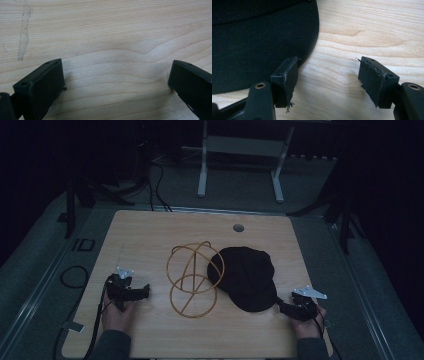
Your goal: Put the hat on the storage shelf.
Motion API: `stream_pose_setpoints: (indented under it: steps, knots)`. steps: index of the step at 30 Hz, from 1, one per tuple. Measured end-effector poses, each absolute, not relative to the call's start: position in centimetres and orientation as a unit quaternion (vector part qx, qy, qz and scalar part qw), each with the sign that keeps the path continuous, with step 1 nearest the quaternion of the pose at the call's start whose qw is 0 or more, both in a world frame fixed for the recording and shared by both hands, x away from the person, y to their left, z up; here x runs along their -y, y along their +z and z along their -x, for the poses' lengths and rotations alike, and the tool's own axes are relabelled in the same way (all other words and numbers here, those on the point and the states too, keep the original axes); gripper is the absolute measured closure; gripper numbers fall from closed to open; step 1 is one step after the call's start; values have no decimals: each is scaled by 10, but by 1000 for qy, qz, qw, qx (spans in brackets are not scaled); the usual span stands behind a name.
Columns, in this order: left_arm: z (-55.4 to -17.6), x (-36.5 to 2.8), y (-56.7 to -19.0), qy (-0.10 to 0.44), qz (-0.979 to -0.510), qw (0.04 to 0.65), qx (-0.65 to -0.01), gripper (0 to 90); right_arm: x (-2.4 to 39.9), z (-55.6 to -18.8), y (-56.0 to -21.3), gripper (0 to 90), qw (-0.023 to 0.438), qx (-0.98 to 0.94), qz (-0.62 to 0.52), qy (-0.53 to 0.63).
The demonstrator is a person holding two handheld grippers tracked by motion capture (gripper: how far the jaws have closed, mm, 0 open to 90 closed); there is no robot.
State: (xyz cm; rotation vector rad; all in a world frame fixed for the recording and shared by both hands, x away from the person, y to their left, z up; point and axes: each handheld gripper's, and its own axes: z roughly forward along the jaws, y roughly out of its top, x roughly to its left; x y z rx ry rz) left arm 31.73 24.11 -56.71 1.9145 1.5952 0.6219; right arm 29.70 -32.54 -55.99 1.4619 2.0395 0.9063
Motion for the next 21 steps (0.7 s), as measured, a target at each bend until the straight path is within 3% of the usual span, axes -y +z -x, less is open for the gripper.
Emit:
stream_pose_setpoints:
  steps: [12, 21]
  knots:
    - [-317, -241, -567, 232, -715, 283, -596, 1, 324, -300, -559, 218, 225, -751, -531, 322]
    - [-317, -241, -567, 232, -715, 283, -596, 1, 323, -301, -548, 237, 213, -756, -524, 330]
